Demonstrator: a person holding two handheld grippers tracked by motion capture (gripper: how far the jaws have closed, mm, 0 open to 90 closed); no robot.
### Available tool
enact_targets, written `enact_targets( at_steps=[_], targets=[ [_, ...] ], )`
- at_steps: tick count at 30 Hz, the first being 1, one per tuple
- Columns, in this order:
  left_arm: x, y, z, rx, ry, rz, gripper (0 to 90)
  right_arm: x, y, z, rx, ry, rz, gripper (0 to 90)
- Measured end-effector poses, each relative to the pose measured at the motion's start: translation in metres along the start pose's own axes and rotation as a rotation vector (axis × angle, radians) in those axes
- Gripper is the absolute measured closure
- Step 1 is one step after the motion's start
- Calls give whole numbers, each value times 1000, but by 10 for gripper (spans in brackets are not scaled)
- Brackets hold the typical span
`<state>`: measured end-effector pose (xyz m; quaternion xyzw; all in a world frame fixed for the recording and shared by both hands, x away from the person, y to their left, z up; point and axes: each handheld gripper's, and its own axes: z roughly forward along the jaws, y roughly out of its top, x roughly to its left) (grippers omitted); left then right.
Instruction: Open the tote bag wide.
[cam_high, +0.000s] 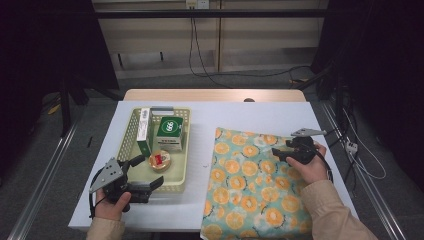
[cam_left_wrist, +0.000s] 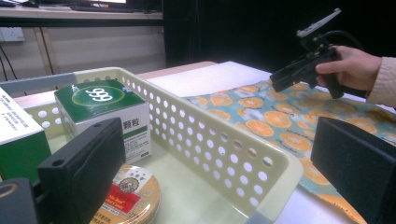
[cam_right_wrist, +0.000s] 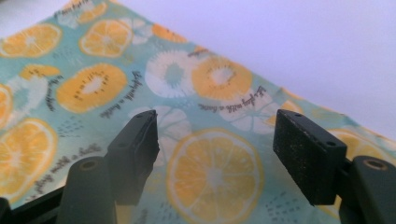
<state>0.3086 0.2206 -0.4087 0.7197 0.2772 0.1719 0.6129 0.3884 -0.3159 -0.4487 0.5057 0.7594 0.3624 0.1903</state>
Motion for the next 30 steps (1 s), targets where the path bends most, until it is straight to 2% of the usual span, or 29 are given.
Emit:
enact_targets(
  at_steps=[1,2,3,5,6,7,8,9,11,12,16,18,19,21,25,29,30],
  targets=[
    [0,0,0,0,0,-7,31,-1,0,6,15,16,6,244],
    [1,0,-1,-1,1,-1,31,2,1,17,38,55,-7,240],
    [1,0,-1,2,2,-2,31,5,1,22,44,60,-36,201],
    [2,0,-2,-3,3,-8,31,7,2,25,48,61,-53,184],
    [2,0,-2,-6,3,-8,31,16,7,28,88,46,-103,294],
    [2,0,-2,-5,7,-10,31,16,7,28,88,46,-103,294],
    [3,0,-2,-5,6,-10,31,19,8,28,87,59,-105,367],
    [3,0,-2,-5,8,-10,31,20,8,28,84,64,-89,464],
    [3,-1,-1,-1,7,-13,31,15,7,26,74,45,-53,615],
    [2,-1,-1,1,5,-7,31,13,6,26,66,38,-39,661],
    [0,-1,-1,4,3,-1,31,14,6,26,66,13,-46,714],
    [0,-1,0,1,3,-4,31,16,8,27,70,-5,-76,756],
    [0,-1,1,7,1,0,31,18,8,27,71,-1,-90,895],
    [-1,0,1,7,0,-1,31,19,8,28,65,7,-94,900],
    [-1,0,1,4,1,-1,31,21,9,28,71,-7,-110,900],
    [0,0,0,1,5,0,31,18,11,27,69,9,-88,900],
    [0,0,-1,0,7,1,31,17,12,27,62,1,-108,900]
  ],
)
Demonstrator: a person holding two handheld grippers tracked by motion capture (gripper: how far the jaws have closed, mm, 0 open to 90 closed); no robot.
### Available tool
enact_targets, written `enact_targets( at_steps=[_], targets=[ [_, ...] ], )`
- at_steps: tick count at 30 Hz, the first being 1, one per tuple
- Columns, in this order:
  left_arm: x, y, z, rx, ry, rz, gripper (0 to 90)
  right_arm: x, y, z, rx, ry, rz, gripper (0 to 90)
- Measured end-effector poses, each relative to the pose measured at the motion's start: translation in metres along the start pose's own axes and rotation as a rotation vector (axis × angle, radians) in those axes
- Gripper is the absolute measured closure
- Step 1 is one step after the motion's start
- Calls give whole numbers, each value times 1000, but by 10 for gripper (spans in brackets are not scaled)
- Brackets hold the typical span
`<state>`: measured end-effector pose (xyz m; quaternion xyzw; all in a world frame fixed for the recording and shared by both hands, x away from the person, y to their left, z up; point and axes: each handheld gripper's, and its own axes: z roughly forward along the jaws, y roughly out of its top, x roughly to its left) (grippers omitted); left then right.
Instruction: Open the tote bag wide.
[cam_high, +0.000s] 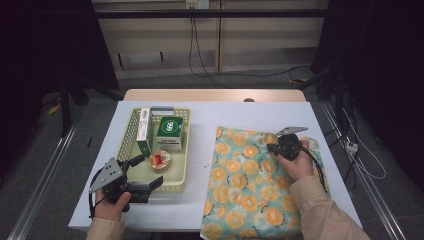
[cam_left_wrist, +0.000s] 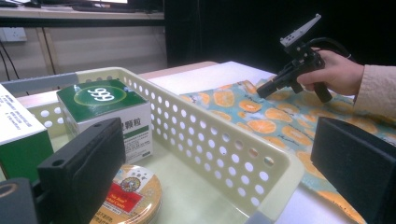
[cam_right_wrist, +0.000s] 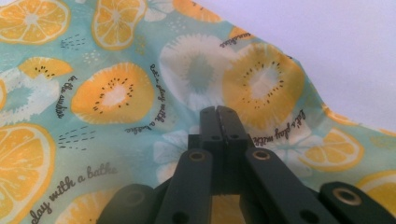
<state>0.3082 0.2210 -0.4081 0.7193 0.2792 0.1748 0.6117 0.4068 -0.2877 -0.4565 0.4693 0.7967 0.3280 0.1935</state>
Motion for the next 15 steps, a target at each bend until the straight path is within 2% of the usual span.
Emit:
enact_targets(
  at_steps=[7,9,10,11,13,15],
  targets=[
    [0,-2,2,6,-5,-8,31,-15,5,4,-23,-30,15,900],
    [0,-2,2,4,-4,-12,31,-24,14,7,-32,-46,13,900],
    [1,-1,3,8,-6,-7,31,-24,14,7,-32,-46,13,900],
    [1,-1,3,7,-6,-9,31,-30,25,9,-38,-53,8,900],
    [0,-1,3,10,-5,-8,31,-34,34,9,-62,-30,36,900],
    [0,-1,2,11,-2,-10,31,-35,37,6,-100,-33,57,900]
  ],
)
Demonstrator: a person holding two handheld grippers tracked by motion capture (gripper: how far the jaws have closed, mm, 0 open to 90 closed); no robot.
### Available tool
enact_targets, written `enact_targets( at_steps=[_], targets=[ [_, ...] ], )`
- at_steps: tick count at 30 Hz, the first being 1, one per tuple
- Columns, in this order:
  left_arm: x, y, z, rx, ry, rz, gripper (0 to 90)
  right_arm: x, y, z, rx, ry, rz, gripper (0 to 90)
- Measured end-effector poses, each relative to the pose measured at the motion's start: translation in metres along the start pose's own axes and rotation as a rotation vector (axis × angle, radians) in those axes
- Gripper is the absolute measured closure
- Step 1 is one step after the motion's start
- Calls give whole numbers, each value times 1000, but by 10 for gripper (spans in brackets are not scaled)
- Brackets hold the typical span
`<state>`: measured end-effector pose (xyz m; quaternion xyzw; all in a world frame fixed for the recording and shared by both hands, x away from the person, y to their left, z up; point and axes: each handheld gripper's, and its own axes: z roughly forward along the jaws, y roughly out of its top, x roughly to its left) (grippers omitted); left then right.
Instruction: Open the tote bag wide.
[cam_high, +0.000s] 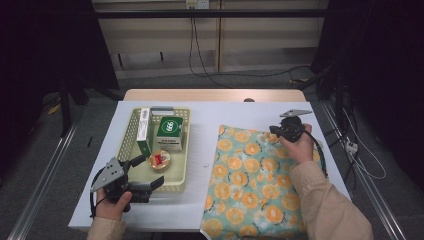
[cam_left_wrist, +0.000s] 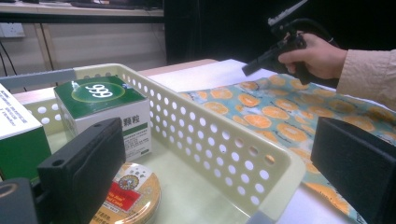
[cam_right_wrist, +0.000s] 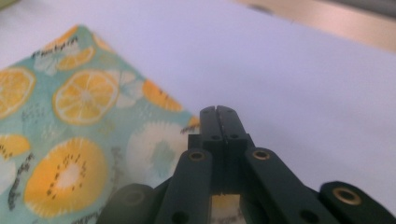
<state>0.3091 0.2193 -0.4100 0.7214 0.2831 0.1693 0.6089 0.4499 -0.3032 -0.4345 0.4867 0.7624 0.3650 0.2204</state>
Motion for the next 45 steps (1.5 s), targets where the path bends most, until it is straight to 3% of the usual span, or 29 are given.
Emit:
enact_targets(
  at_steps=[3,5,8,9,11,17,21,25,29,36,45],
  targets=[
    [0,-1,-2,-5,-5,-10,31,0,-7,-9,-24,67,72,900],
    [0,-1,-3,-5,-4,-4,31,3,-17,-17,-16,92,100,766],
    [-1,-1,-3,-3,-6,-5,31,12,-36,-33,22,116,87,539],
    [-1,-1,-3,-3,-6,-5,31,12,-36,-33,22,116,87,539],
    [-3,0,-3,-4,-6,-3,31,20,-48,-46,36,136,59,503],
    [-5,1,-2,-2,-6,-2,31,45,-78,-85,60,184,-9,275],
    [-5,1,-2,-2,-4,8,31,63,-97,-98,97,238,-76,174],
    [-5,1,-3,-3,6,5,31,84,-103,-100,129,285,-151,110],
    [-4,1,-3,-2,5,10,31,100,-107,-96,178,268,-248,89],
    [-5,0,-1,6,0,16,31,106,-105,-94,196,232,-232,162],
    [-7,-1,2,19,-3,28,31,107,-106,-96,175,246,-228,311]
  ],
)
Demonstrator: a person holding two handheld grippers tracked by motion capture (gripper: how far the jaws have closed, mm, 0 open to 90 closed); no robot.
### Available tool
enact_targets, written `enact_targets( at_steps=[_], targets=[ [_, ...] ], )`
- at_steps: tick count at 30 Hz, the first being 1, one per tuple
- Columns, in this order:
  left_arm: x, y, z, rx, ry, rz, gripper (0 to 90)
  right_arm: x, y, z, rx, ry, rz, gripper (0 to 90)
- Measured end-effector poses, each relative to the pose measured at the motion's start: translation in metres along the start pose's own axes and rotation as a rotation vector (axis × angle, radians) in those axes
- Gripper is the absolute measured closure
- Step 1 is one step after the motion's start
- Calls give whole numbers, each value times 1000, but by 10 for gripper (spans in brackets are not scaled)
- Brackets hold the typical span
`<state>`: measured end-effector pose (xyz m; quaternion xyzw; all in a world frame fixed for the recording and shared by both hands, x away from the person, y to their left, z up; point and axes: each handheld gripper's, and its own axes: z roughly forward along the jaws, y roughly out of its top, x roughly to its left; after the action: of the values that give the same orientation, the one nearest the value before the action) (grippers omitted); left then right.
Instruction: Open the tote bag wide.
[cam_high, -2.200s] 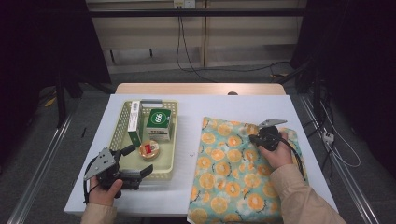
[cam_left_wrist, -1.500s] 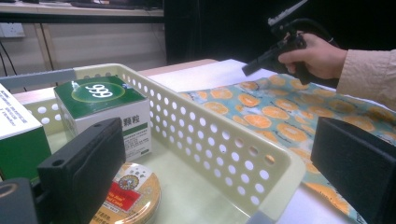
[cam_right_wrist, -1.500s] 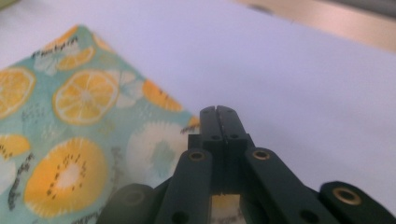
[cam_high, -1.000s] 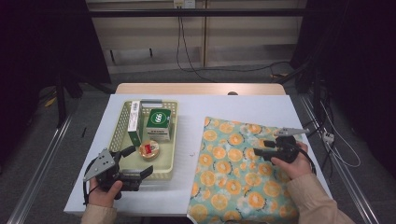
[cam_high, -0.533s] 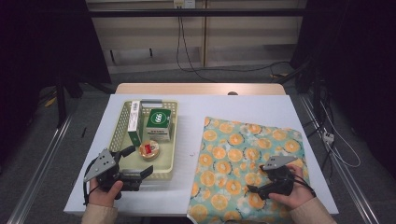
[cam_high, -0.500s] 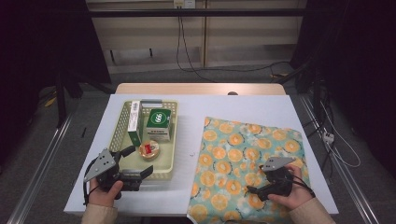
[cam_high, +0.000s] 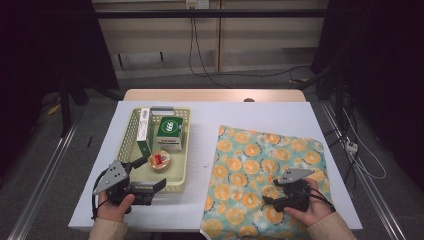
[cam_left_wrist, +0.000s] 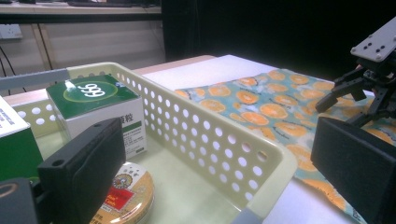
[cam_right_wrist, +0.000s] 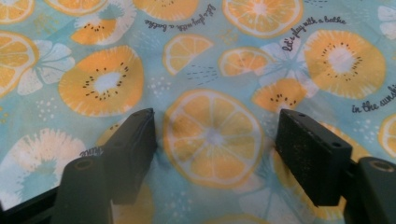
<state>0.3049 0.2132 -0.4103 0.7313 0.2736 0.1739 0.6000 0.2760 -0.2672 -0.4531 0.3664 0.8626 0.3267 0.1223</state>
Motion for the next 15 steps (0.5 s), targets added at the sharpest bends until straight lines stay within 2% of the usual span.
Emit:
enact_targets(
  at_steps=[5,10,12,13,15],
  targets=[
    [0,1,0,0,1,5,31,3,0,-1,-14,4,-14,439],
    [0,0,1,1,0,4,31,3,-1,-1,-51,29,-4,748],
    [0,0,0,2,-1,2,31,2,1,1,-49,35,-18,814],
    [0,0,0,1,0,2,31,2,2,1,-50,37,-20,879],
    [0,0,-1,0,2,3,31,4,3,3,-49,46,-31,900]
  ],
)
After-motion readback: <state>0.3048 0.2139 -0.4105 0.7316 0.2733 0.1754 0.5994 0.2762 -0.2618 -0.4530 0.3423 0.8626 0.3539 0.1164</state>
